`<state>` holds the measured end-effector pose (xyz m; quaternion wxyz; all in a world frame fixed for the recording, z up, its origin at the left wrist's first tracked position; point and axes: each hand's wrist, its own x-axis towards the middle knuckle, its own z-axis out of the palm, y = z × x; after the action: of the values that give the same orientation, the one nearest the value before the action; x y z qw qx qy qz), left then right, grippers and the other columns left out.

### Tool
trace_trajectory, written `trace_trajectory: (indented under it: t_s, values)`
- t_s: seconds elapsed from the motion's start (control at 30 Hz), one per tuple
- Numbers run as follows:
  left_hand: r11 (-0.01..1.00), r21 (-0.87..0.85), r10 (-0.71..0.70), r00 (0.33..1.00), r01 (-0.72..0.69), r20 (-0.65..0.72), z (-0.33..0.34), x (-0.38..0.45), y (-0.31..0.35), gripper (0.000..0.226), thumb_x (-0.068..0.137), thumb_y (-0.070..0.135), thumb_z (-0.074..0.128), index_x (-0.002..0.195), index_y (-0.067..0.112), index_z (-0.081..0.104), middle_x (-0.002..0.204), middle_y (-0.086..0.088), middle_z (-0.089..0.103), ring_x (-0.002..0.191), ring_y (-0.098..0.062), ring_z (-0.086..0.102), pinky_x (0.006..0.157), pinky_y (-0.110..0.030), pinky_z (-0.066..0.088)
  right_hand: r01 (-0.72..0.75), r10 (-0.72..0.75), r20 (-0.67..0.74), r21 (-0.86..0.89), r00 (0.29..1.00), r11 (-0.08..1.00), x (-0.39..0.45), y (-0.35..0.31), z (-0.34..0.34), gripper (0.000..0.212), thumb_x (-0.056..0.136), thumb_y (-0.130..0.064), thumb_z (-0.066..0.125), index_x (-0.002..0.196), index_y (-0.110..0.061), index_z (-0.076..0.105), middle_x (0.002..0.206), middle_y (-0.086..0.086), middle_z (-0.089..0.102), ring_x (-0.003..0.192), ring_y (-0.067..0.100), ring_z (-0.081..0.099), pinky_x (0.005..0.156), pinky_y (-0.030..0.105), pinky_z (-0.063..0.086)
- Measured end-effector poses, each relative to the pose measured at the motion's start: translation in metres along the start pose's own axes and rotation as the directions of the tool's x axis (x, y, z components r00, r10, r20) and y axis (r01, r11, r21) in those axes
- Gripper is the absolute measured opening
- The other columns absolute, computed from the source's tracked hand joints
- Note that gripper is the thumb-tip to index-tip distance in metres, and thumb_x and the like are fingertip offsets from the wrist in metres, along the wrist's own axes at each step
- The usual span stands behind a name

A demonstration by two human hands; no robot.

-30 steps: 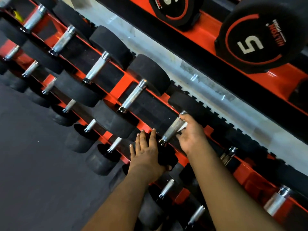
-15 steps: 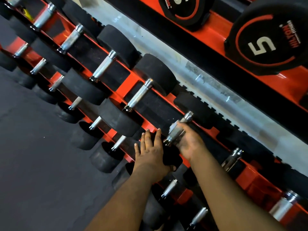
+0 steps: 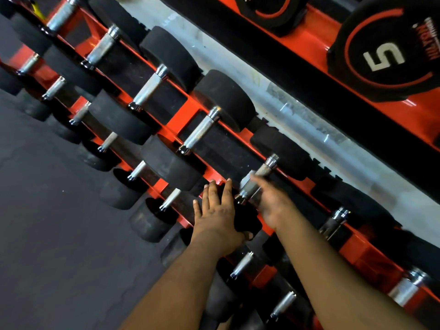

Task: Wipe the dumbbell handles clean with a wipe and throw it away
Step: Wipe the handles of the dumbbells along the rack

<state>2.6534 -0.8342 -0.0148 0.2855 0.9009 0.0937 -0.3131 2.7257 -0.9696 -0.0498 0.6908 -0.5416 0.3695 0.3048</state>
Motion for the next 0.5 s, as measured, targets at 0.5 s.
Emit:
trace_trajectory:
  t_s: [0.5]
  values:
    - [1.000,0.002,-0.007,1.000,0.007,-0.007,0.000,0.001,0.000,0.140,0.071,0.053,0.086,0.157,0.035,-0.024,0.166,-0.009,-0.027,0.154,-0.026,-0.024,0.126,-0.055,-0.004,0.273,-0.265,-0.095,0.082,0.959,0.959,-0.020,0.001,0.012,0.036,0.098,-0.009,0.058,0.134,-0.018,0.059,0.116,0.007,0.070,0.098,0.016,0.070,0.074,0.025,0.053]
